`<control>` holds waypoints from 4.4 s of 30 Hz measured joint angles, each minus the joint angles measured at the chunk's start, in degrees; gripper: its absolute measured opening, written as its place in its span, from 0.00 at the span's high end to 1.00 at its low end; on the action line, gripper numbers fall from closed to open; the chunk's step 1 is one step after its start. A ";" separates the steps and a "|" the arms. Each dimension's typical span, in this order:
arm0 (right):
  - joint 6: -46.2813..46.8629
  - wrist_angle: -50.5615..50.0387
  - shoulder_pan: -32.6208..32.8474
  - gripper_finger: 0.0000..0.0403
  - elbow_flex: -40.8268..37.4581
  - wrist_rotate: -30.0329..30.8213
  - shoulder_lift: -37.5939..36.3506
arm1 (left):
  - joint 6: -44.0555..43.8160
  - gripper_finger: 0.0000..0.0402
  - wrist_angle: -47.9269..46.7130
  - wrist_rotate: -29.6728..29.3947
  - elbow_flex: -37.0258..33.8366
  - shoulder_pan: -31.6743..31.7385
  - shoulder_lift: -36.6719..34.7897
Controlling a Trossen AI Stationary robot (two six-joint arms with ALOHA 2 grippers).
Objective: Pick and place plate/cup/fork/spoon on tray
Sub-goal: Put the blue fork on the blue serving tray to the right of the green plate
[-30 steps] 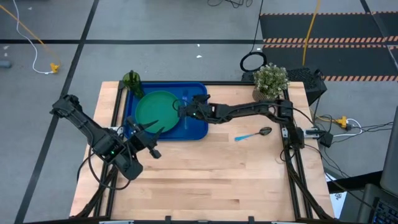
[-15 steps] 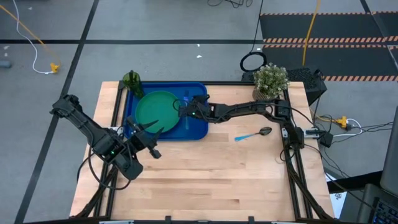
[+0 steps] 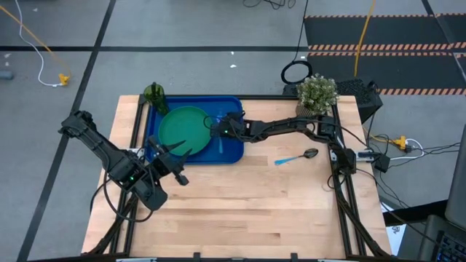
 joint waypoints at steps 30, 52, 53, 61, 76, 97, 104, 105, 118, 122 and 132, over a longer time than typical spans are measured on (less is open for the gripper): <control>1.27 -2.08 -1.42 0.98 0.01 -5.52 2.80 | 0.35 0.61 1.35 0.11 -0.02 0.00 0.00; -0.93 -1.28 -1.45 0.91 -0.02 -2.89 1.77 | 0.20 0.61 1.31 0.24 -0.02 0.00 0.02; -2.10 -1.30 -1.45 0.91 -0.04 -3.04 1.22 | 0.16 0.61 1.31 0.24 -0.02 0.00 0.00; -17.77 -4.03 -1.70 0.91 -0.02 -9.32 -6.04 | -0.16 0.61 1.29 2.00 -0.02 0.00 0.01; -53.35 -13.34 1.56 0.91 -1.62 -18.82 -7.48 | -0.11 0.61 1.25 3.51 -0.02 0.00 0.00; -56.61 8.03 3.45 1.00 -14.39 -17.46 -7.52 | -0.72 0.61 1.26 3.62 -0.02 1.68 0.02; -55.16 10.18 3.43 1.00 -14.53 -17.53 -6.71 | -1.74 0.61 1.27 3.65 -0.02 3.01 0.02; -55.10 10.25 3.56 1.00 -14.53 -17.50 -6.34 | -1.80 0.61 1.25 3.65 -0.02 3.18 0.02; -55.10 9.23 4.20 1.00 -14.53 -15.56 -4.66 | -1.96 0.61 1.18 6.51 -0.02 4.67 0.09; -55.20 8.69 4.25 1.00 -14.53 -14.57 -4.66 | -1.73 0.61 1.20 6.60 -0.02 4.83 0.09; -51.17 8.87 4.23 1.00 -14.53 -14.49 -4.66 | -1.77 0.61 1.20 6.64 -0.02 4.83 0.09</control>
